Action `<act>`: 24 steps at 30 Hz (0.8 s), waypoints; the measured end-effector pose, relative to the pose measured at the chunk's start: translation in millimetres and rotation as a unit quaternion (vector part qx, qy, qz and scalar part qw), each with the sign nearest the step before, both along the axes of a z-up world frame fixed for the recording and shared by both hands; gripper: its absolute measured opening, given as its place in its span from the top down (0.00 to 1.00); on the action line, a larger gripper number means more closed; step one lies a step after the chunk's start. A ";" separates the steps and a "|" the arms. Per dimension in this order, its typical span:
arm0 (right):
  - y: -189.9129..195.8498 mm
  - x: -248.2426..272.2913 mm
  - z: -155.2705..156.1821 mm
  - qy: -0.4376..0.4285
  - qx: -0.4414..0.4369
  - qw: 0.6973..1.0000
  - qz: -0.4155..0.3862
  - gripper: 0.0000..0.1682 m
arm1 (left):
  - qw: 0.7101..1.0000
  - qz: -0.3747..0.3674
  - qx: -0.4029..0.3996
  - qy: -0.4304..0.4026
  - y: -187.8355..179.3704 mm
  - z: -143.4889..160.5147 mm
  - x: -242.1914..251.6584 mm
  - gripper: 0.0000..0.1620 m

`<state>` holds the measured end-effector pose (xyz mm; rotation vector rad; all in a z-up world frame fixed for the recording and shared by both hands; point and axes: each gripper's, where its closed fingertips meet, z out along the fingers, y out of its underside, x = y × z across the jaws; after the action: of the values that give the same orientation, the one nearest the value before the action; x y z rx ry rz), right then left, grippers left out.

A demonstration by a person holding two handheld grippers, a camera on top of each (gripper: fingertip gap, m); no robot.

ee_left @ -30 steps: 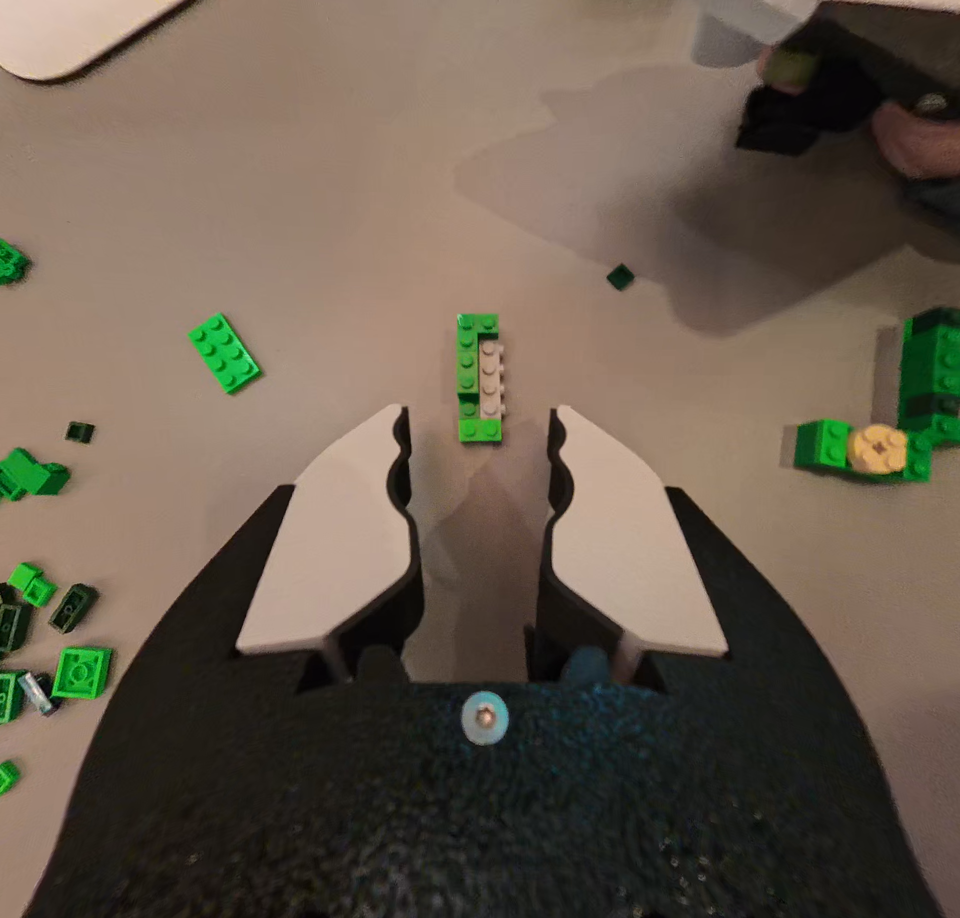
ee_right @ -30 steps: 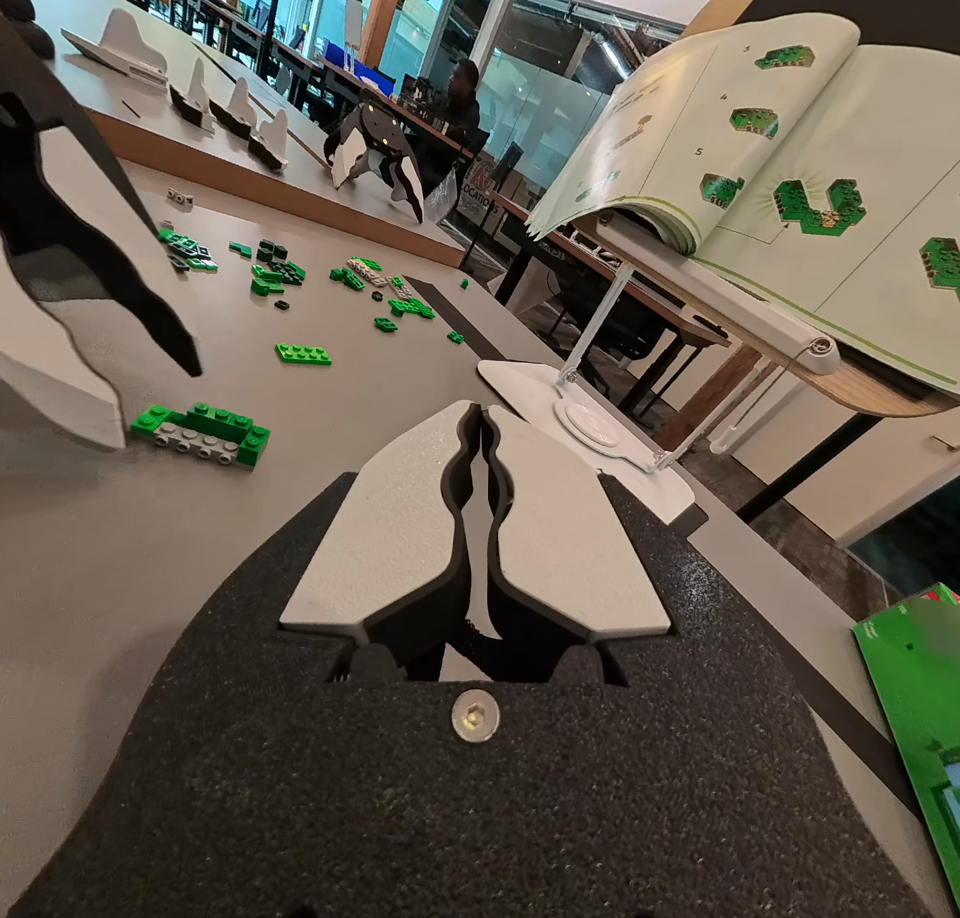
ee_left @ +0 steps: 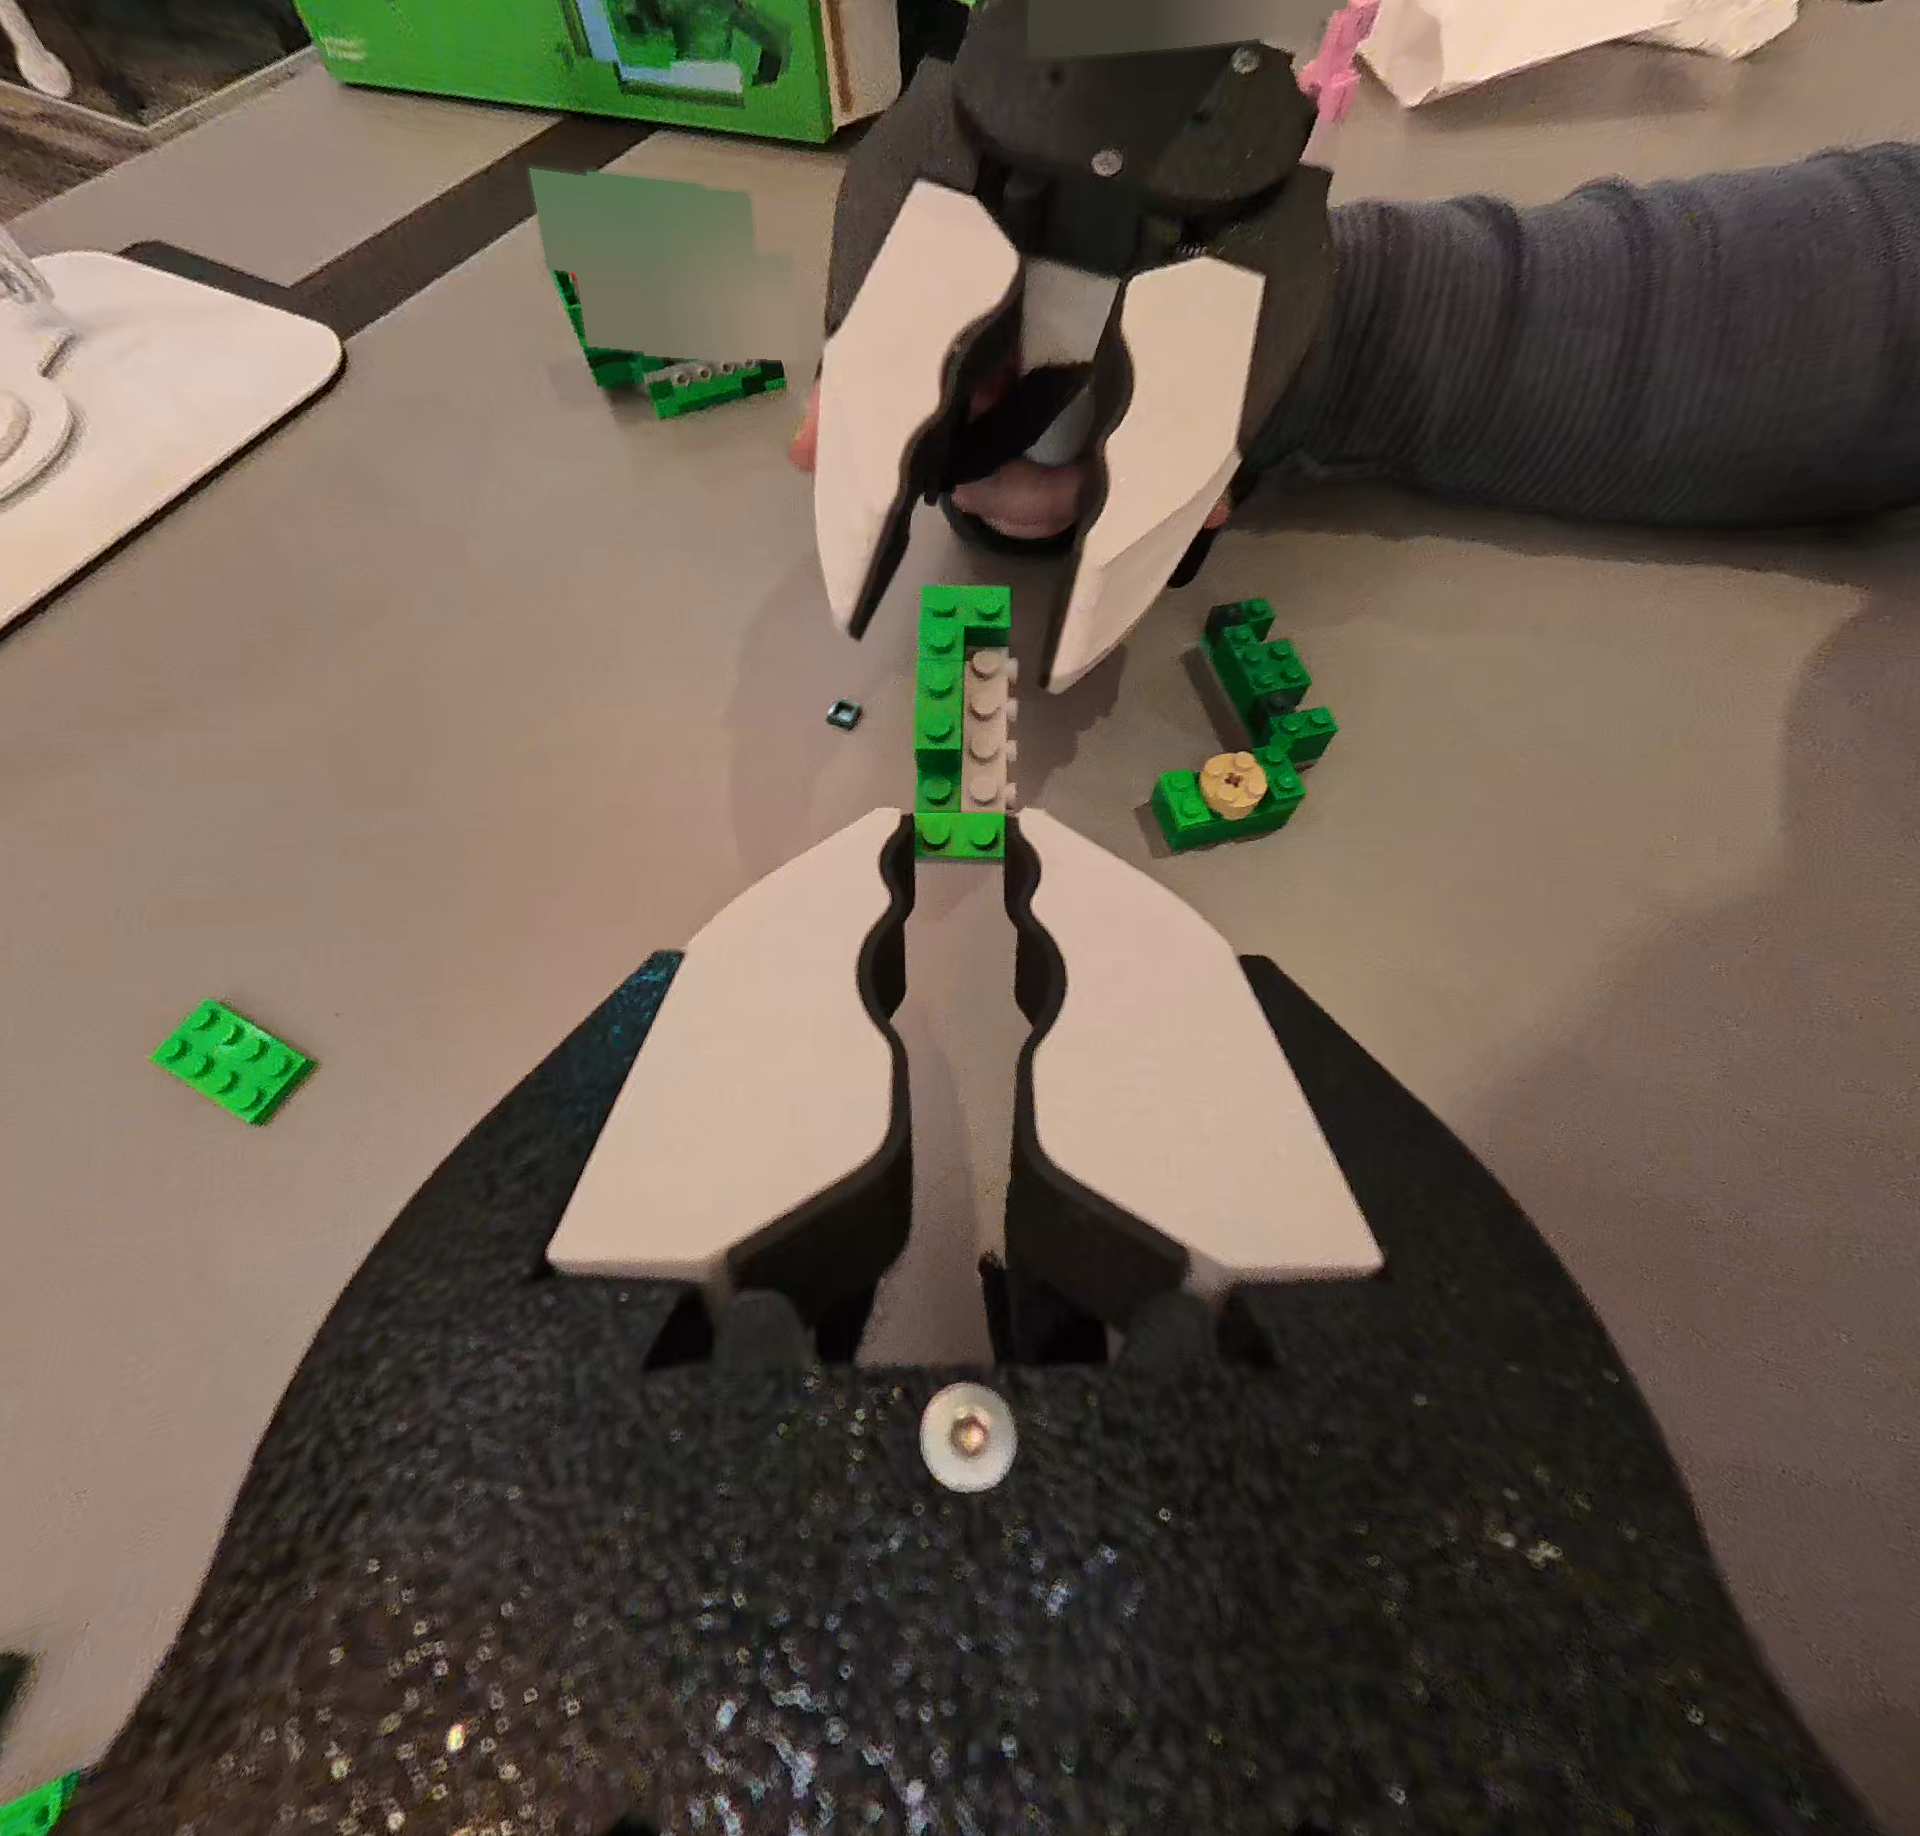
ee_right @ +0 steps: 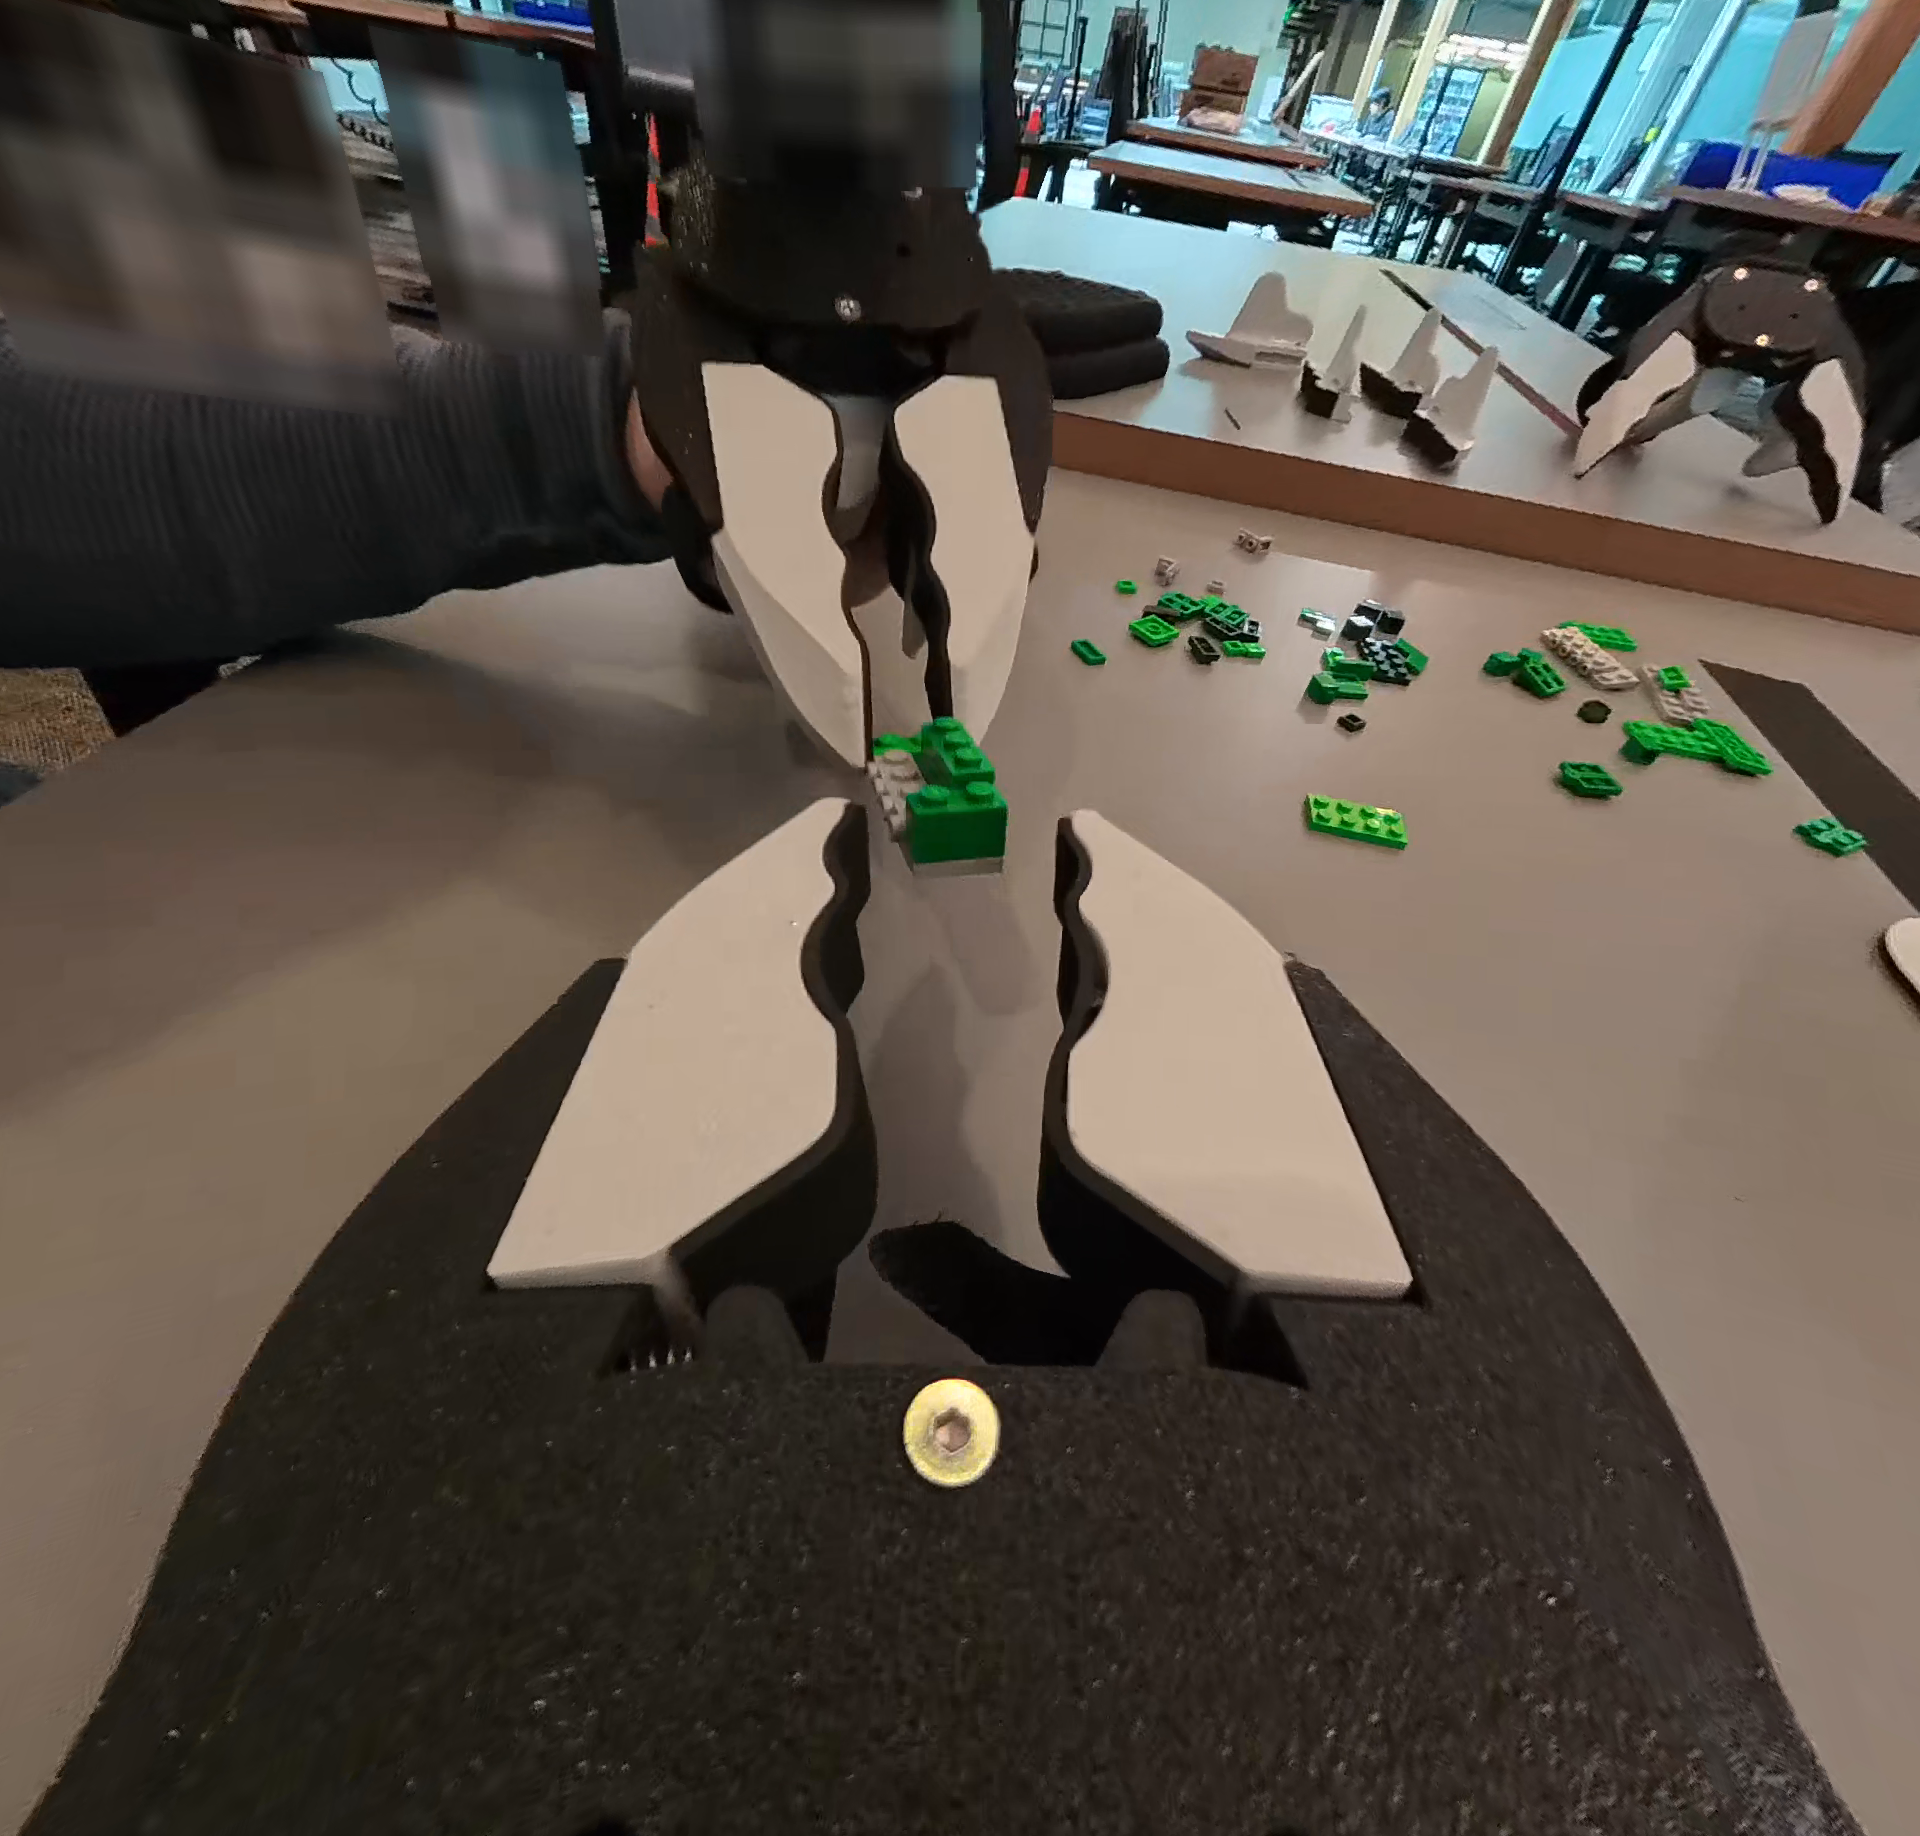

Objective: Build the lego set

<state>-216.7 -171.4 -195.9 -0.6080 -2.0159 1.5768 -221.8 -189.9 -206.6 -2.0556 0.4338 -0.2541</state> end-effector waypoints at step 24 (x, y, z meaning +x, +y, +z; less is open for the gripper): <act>3.2 3.1 17.2 0.004 -0.085 0.996 0.018 0.88 | 0.998 0.025 0.048 -0.041 5.3 12.3 0.2 0.79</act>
<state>-213.6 -168.2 -178.7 -0.6300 -1.9106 1.7815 -221.6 -184.6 -194.4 -1.9524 0.3369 -0.2810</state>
